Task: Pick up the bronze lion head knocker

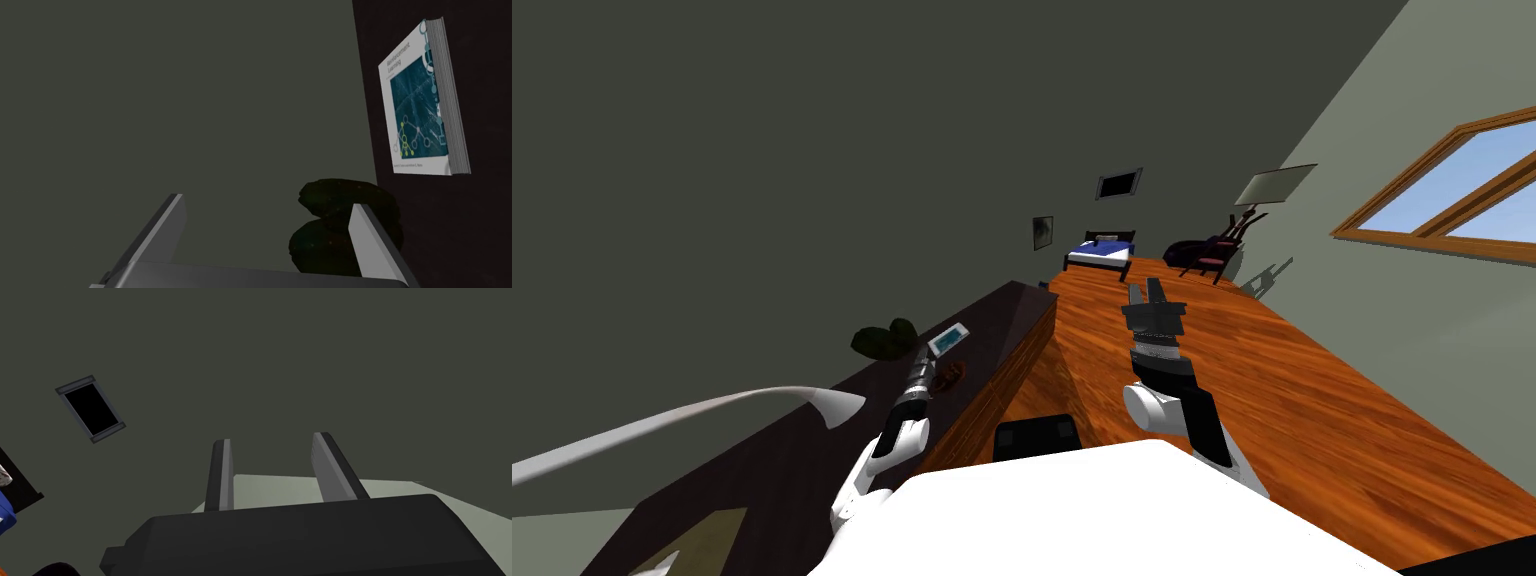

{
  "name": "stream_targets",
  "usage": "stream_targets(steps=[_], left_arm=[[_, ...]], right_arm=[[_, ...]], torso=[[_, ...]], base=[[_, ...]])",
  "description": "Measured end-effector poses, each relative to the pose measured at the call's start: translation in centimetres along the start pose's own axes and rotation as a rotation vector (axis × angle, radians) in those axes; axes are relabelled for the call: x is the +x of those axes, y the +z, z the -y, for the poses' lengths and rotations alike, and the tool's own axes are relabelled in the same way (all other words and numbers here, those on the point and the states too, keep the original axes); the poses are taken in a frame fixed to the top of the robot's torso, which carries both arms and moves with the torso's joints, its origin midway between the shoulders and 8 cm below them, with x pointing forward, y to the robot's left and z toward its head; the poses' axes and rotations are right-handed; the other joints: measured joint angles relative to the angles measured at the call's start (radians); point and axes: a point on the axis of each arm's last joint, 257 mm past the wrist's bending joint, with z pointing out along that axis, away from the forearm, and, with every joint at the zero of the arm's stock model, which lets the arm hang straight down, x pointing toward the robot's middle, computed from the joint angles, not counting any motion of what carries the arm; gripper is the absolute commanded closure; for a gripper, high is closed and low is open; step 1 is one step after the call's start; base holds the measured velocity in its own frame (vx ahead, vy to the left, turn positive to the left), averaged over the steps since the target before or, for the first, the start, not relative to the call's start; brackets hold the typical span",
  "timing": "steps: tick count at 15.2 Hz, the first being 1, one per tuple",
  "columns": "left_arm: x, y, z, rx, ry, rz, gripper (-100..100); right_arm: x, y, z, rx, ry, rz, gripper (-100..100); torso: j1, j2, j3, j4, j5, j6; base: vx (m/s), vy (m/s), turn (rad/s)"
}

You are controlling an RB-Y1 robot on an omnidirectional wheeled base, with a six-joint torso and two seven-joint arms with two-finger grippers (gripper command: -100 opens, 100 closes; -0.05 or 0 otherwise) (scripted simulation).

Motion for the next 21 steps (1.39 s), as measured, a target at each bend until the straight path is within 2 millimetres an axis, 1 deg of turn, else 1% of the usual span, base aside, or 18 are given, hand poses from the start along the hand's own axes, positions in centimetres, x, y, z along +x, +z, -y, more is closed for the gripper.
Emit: stream_targets(steps=[4, 5, 8, 14, 17, 19, 21], left_arm=[[-1.4, -0.4, -4.1, -0.1, 0.003, 0.029, -100], [-1.5, -0.5, -5.4, -0.126, 0.001, 0.036, -100], [-2.0, -0.9, -8.1, -0.197, 0.002, 0.053, -100], [-2.5, -2.4, -14.2, -0.349, -0.008, 0.085, -100], [-2.9, -3.6, -17.0, -0.426, -0.014, 0.098, -100], [-2.8, -4.5, -19.0, -0.478, -0.022, 0.107, -100], [-2.6, -6.0, -21.1, -0.533, -0.03, 0.114, -100]], right_arm=[[0.0, 0.0, 0.0, 0.0, 0.0, 0.0, 0], [0.0, 0.0, 0.0, 0.0, 0.0, 0.0, 0], [0.0, 0.0, 0.0, 0.0, 0.0, 0.0, 0], [0.0, 0.0, 0.0, 0.0, 0.0, 0.0, 0], [0.0, 0.0, 0.0, 0.0, 0.0, 0.0, 0], [0.0, 0.0, 0.0, 0.0, 0.0, 0.0, 0], [0.0, 0.0, 0.0, 0.0, 0.0, 0.0, 0]], torso=[[0.0, 0.0, 0.0, 0.0, 0.0, 0.0], [0.0, 0.0, 0.0, 0.0, 0.0, 0.0], [0.0, -0.001, 0.0, 0.0, 0.0, 0.0], [0.0, -0.001, -0.001, 0.0, 0.0, 0.0], [0.0, -0.001, -0.001, 0.0, 0.0, 0.0], [0.001, -0.002, -0.001, 0.0, 0.0, 0.0], [0.001, -0.002, -0.001, 0.0, 0.0, 0.0]], base=[[-0.013, 0.027, -0.062], [-0.013, 0.024, -0.06], [-0.011, 0.027, -0.058], [-0.008, 0.033, -0.066], [-0.001, 0.034, -0.056], [0.006, 0.041, -0.074], [0.011, 0.042, -0.067]])
